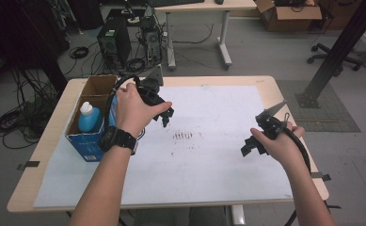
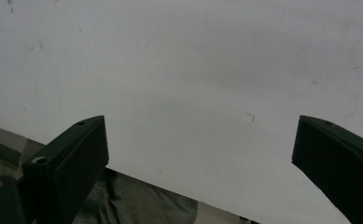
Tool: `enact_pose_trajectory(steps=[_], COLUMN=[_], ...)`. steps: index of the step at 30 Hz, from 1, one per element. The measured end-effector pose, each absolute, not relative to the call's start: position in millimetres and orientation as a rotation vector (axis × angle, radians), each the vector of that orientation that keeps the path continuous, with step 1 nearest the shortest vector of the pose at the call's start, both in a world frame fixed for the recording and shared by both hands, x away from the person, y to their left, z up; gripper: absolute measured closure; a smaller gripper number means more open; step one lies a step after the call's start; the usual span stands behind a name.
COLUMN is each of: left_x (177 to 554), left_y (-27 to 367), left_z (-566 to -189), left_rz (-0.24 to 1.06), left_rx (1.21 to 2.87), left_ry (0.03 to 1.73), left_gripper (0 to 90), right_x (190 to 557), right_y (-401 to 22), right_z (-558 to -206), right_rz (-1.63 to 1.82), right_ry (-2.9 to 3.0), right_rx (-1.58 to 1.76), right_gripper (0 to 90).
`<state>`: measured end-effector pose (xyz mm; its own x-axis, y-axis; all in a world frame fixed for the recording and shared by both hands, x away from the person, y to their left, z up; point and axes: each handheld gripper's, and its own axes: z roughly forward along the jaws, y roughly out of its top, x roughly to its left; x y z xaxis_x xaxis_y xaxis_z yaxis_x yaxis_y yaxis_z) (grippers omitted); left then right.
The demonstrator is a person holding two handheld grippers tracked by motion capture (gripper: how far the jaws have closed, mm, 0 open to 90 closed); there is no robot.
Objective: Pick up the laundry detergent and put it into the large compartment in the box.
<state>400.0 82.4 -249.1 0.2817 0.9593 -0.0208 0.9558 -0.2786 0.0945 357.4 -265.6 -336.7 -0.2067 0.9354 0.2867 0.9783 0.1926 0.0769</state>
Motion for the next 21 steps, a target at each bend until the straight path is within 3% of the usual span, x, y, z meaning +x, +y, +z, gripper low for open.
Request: enact_pose_trajectory(steps=[21], left_x=[399.3], left_y=[79.1], left_z=[-253.5], left_rz=[0.053], left_rx=[2.459], left_ry=[1.816], left_gripper=[4.7], right_x=[355.7], right_y=[-266.1], right_z=[-336.0], right_rz=[-0.357], right_ry=[-2.279], right_rx=[-1.861], right_gripper=[3.7])
